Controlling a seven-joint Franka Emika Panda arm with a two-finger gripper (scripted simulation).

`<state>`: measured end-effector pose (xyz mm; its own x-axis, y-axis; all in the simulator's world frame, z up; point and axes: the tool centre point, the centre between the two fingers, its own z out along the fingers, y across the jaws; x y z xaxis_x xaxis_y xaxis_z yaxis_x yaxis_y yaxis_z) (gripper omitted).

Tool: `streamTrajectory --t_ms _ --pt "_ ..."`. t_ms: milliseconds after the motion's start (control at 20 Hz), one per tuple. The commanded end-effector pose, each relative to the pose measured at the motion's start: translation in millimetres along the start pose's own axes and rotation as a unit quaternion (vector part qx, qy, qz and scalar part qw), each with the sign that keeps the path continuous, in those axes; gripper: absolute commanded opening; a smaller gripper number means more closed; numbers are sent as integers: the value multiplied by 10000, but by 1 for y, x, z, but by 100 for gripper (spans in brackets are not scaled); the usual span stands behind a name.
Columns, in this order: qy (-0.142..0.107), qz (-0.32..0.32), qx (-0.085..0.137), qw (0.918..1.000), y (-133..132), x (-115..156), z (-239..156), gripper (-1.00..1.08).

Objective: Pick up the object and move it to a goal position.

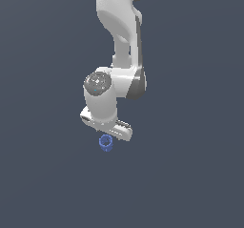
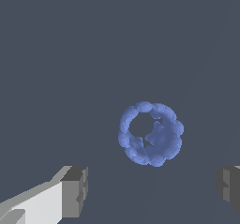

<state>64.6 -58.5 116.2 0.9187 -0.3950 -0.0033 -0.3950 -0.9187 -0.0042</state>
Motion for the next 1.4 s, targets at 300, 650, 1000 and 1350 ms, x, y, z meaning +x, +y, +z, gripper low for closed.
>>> streamTrajectory --t_ms 300,650,1000,1350 --pt "17 487 -19 9988 9 17 16 100" --pt "14 483 -21 9988 9 17 23 100" --pt "16 501 -20 9987 10 16 58 100" --pt "17 504 -20 9987 9 18 67 100"
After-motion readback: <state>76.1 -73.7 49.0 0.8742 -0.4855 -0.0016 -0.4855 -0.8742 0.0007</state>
